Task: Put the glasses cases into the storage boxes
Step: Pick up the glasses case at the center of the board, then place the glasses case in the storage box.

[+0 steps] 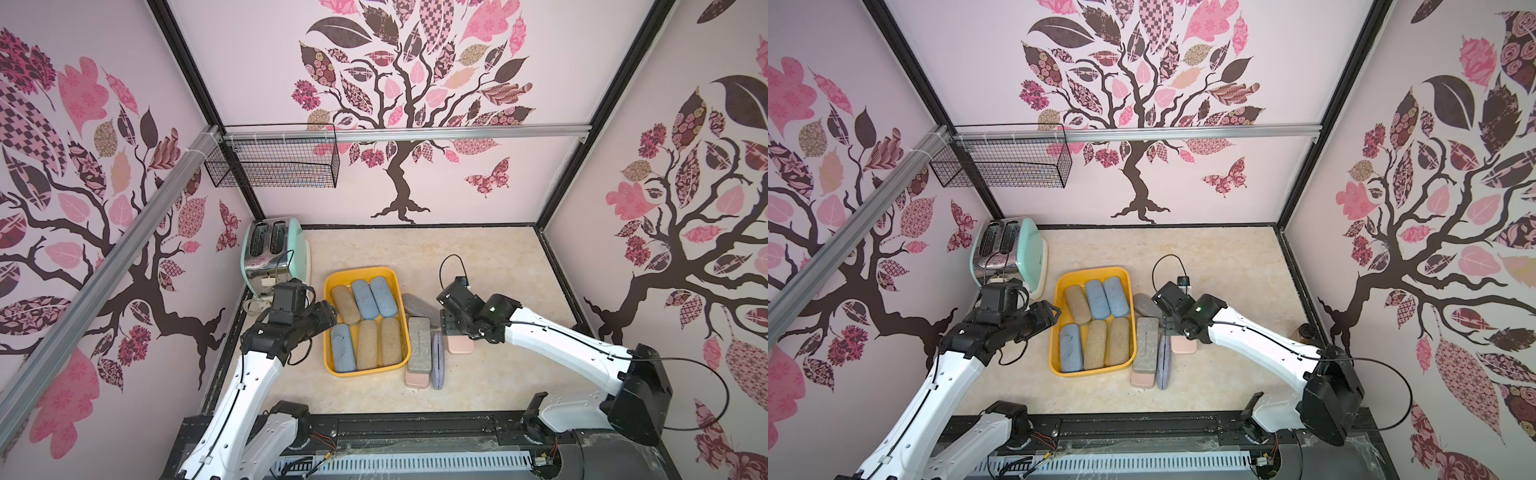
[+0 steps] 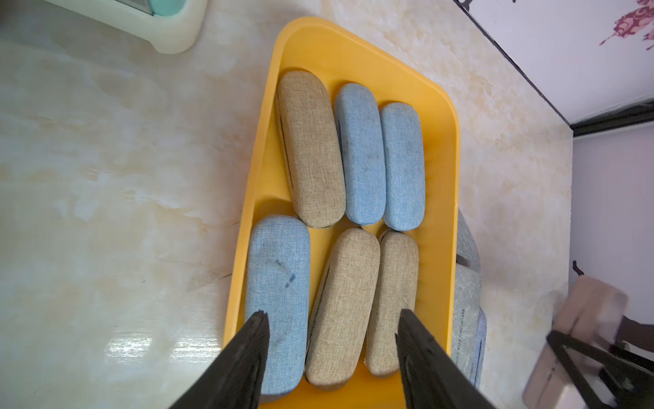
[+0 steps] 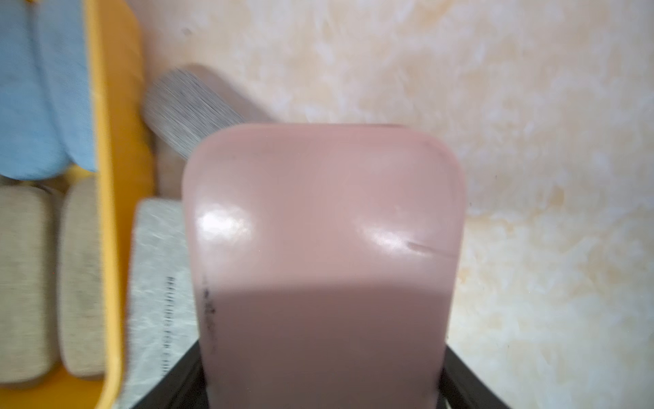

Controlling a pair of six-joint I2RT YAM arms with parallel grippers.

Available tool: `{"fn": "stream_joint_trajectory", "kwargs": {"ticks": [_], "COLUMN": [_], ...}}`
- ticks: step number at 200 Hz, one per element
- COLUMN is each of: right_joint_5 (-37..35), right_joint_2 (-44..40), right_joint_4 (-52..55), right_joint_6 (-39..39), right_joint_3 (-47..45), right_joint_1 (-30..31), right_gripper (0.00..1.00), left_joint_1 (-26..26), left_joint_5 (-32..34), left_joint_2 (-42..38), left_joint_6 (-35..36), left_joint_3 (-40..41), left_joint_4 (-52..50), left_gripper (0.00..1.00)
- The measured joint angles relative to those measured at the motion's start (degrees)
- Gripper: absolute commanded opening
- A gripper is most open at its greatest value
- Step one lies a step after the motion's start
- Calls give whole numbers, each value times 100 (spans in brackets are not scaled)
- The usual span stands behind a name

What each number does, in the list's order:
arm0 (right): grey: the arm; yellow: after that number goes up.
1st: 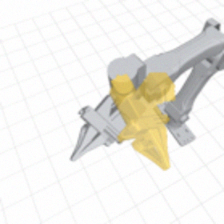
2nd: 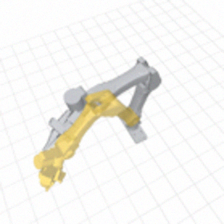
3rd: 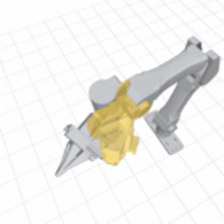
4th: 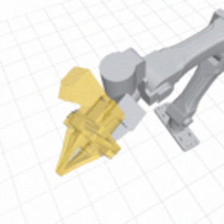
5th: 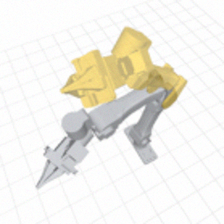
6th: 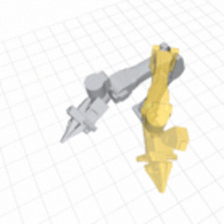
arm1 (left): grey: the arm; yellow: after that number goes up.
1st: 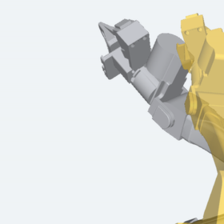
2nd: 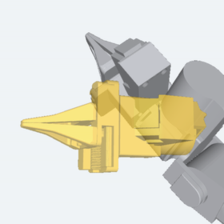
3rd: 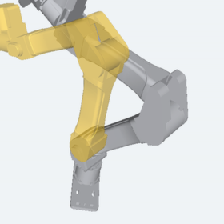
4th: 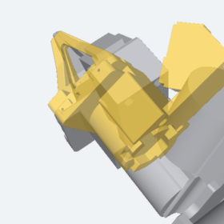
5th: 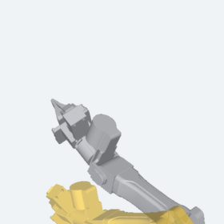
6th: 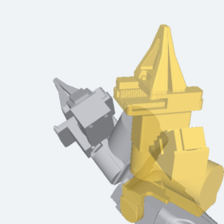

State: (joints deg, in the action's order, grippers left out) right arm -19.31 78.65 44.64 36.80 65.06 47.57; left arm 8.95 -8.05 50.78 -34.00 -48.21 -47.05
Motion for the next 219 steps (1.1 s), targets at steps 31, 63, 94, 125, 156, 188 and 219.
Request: {"fn": "stream_joint_trajectory", "kwargs": {"ticks": [31, 63, 94, 125, 156, 188, 219], "right_joint_5": [31, 164, 262, 129, 81, 90, 85], "right_joint_2": [1067, 2579, 3679, 4680, 5364, 5668, 5805], "right_joint_4": [-247, -461, -619, -584, -531, -466, -350], "right_joint_6": [-492, -879, -1143, -1305, -1327, -1318, -1276], "right_joint_3": [1628, 3193, 4059, 4918, 5519, 5683, 5696], "right_joint_1": [308, 579, 662, 632, 542, 398, 330], "right_gripper": [57, 57, 57, 57, 58, 59, 64], "left_joint_1": [-35, -35, -31, 92, 354, 481, 498], "left_joint_5": [55, 46, 26, 31, 118, 195, 203], "left_joint_2": [-39, -168, -173, -105, -98, -160, -177], "left_joint_6": [50, -4, -33, -52, -76, -96, -101], "left_joint_3": [13, 160, 195, 197, 225, 225, 225], "left_joint_4": [81, 214, 273, 323, 341, 341, 339], "left_gripper": [60, 61, 61, 61, 61, 62, 62]}}
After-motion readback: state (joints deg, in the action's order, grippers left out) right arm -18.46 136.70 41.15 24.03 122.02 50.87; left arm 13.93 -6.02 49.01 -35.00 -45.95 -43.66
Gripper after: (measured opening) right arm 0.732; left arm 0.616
